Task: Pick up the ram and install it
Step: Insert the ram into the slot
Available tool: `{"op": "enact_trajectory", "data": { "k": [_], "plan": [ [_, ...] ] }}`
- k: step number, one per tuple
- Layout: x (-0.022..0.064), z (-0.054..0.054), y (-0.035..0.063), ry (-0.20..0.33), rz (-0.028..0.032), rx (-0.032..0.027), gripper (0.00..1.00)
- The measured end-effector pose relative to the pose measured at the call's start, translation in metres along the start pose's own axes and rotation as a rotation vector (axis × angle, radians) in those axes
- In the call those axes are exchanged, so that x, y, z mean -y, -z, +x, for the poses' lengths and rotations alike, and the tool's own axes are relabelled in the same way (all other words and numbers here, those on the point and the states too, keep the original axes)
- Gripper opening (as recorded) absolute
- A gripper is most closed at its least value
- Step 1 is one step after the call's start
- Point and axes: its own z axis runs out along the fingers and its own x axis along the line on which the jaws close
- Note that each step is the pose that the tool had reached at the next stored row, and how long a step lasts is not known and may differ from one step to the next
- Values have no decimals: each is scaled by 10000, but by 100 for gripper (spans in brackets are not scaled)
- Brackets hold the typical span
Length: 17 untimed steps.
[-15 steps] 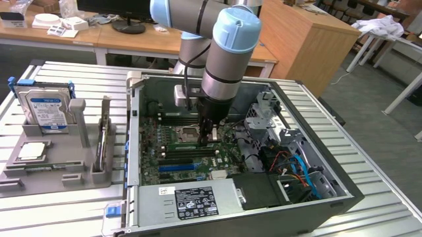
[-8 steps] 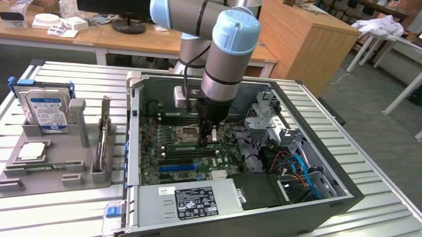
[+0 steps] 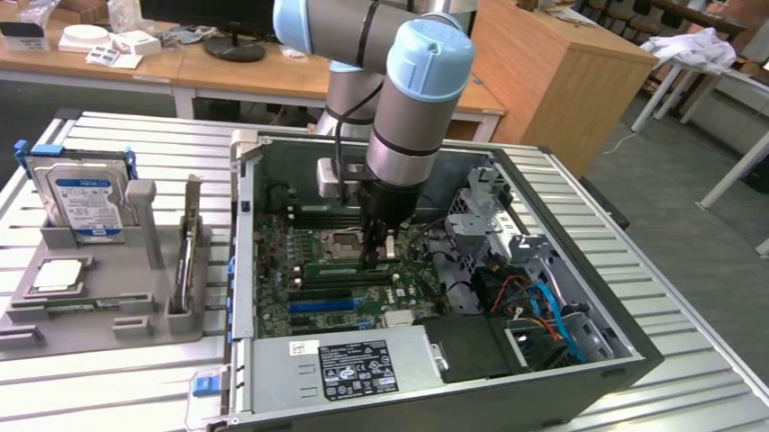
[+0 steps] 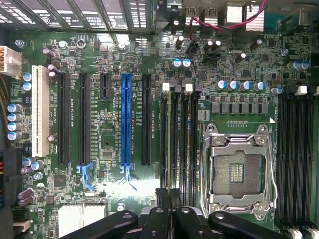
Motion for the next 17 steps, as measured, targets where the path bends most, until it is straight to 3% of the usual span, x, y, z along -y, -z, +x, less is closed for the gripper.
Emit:
{"op": "enact_trajectory", "data": {
  "k": [17],
  "plan": [
    [-1,14,-21,-2,-1,-2,11]
  ]
}}
